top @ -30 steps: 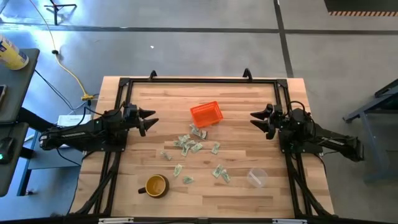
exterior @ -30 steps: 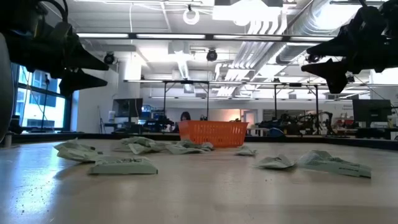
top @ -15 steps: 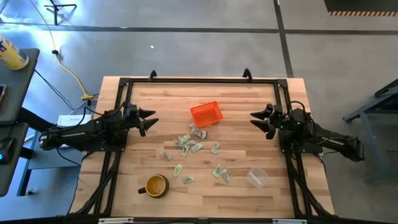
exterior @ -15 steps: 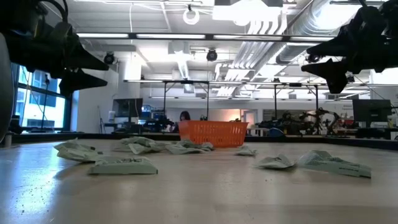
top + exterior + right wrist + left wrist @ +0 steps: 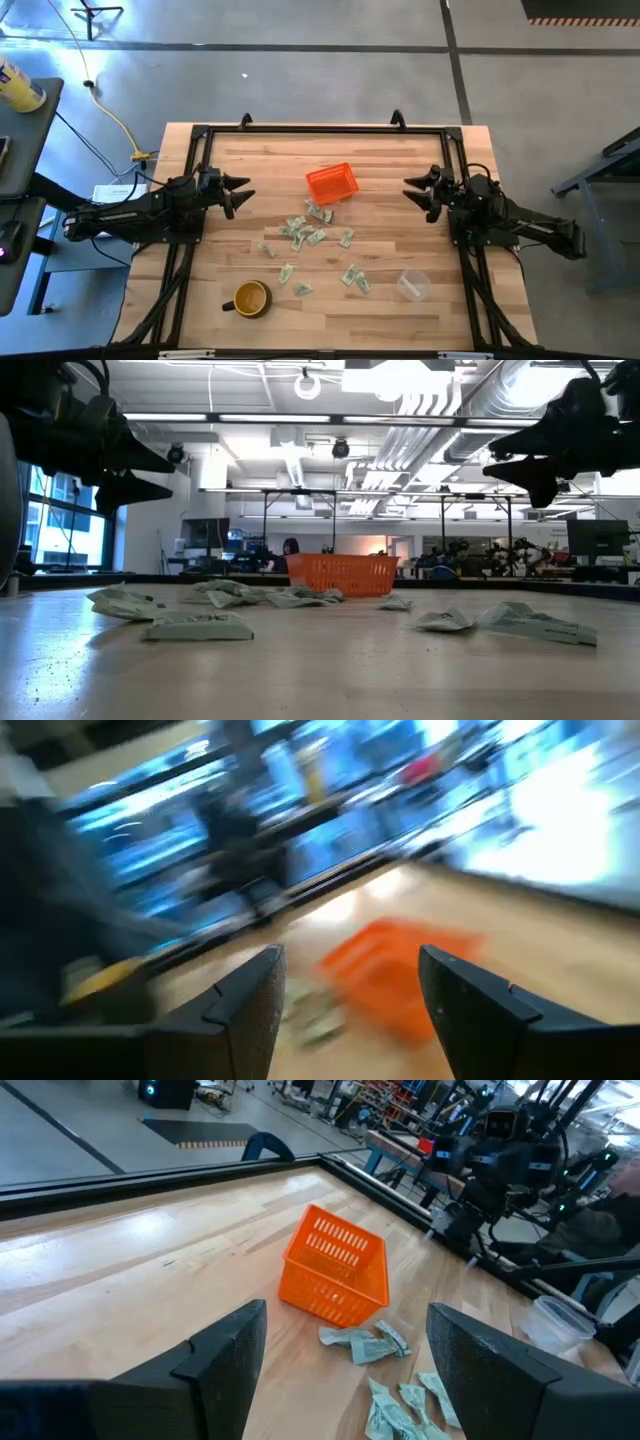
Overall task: Pick and place items into bin
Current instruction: Put the white stevia packet into the orange bin
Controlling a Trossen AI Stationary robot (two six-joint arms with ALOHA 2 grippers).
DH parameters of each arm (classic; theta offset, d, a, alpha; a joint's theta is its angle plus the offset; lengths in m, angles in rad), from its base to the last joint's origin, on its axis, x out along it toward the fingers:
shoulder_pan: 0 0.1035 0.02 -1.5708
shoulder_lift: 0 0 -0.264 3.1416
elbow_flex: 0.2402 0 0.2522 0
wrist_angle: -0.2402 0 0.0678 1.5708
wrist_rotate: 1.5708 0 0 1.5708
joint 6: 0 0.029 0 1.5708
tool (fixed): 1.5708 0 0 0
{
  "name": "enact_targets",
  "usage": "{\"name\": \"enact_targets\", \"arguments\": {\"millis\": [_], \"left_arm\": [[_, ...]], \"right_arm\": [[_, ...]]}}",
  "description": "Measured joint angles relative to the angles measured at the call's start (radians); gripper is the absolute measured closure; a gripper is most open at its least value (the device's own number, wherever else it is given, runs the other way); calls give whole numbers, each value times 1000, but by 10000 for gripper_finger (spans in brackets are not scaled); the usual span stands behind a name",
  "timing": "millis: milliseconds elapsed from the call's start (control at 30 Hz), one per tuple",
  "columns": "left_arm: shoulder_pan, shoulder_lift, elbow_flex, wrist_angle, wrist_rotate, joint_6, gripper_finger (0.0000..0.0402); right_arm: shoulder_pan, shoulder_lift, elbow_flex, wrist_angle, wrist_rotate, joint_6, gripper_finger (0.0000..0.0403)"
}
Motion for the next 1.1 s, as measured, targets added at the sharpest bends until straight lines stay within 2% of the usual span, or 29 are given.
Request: {"name": "enact_targets", "arguments": {"millis": [33, 133, 200, 433, 533, 667, 800, 867, 967, 1033, 1100], "left_arm": [[0, 0, 0, 23, 4, -75, 94], [0, -2, 1, 86, 64, -424, 94], [-1, -2, 1, 91, 72, -529, 94], [0, -1, 1, 170, 96, -556, 94], [0, -1, 1, 186, 91, -548, 94], [0, -1, 1, 179, 57, -548, 94], [0, -1, 1, 170, 61, -623, 94], [0, 0, 1, 134, 97, -626, 94], [0, 0, 1, 56, 166, -626, 94], [0, 0, 1, 17, 193, -626, 94], [0, 0, 1, -14, 204, -620, 94]], "right_arm": [[1, 1, 0, 39, 66, 72, 183], [2, -1, 0, 187, 221, 375, 182], [2, -1, 0, 254, 305, 462, 183], [-1, -2, 0, 566, 414, 316, 183], [1, 19, 2, 580, 463, 345, 183], [50, 151, 35, 521, 342, 496, 183], [148, 418, 208, 323, 221, 649, 183], [201, 552, 317, 152, 76, 710, 183], [307, 740, 465, -241, -121, 859, 188], [414, 861, 538, -434, -181, 897, 191], [522, 957, 611, -525, -167, 897, 191]]}}
